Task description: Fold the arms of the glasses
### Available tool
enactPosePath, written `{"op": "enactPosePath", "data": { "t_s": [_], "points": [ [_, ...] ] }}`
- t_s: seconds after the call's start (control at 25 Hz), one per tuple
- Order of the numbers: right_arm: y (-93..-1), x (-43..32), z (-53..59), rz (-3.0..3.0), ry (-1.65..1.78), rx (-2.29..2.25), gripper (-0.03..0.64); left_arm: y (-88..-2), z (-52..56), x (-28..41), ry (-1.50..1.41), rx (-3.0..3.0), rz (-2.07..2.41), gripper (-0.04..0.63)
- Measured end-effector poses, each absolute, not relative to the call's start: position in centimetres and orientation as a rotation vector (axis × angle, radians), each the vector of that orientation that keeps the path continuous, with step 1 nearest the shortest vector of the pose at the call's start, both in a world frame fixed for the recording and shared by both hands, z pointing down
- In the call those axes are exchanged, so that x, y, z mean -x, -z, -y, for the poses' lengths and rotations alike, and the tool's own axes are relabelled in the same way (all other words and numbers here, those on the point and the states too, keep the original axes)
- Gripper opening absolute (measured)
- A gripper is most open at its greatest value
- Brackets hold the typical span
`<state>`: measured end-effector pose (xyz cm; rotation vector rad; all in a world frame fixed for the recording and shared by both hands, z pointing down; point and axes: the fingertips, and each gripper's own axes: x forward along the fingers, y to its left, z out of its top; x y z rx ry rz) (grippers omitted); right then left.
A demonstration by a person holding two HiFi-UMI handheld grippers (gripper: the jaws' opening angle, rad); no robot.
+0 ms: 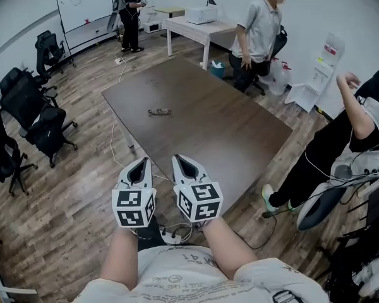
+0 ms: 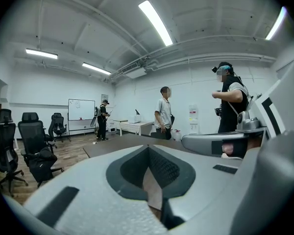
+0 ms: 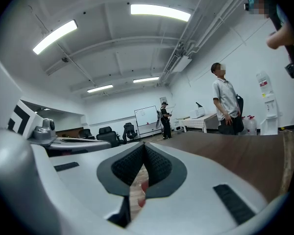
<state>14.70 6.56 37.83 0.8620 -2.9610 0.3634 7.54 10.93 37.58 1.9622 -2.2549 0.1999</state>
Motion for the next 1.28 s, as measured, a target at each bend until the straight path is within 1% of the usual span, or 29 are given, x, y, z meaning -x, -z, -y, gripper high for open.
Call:
{"op": "enactPosePath", "data": {
  "t_s": [0.28, 0.56, 0.96, 1.28],
  "points": [
    [-39.0, -12.6, -4.1, 2.954, -0.323, -0.894, 0.014, -38.7, -8.1, -5.3, -0.202, -2.004, 2.247, 0.014],
    [-39.8, -8.6, -0.8, 2.927, -0.311, -0.907, 0.014, -39.2, -4.6, -1.2, -0.188, -2.016, 2.234, 0.014],
    [-42.0, 0.8, 6.3, 2.858, -0.331, -0.956, 0.014, -41.6, 3.0, 8.3, -0.184, -2.018, 2.15, 0.014],
    [-42.8, 8.3, 13.9, 2.776, -0.342, -1.051, 0.014, -42.7, 11.1, 16.1, -0.203, -2.066, 2.038, 0.014]
  ]
}}
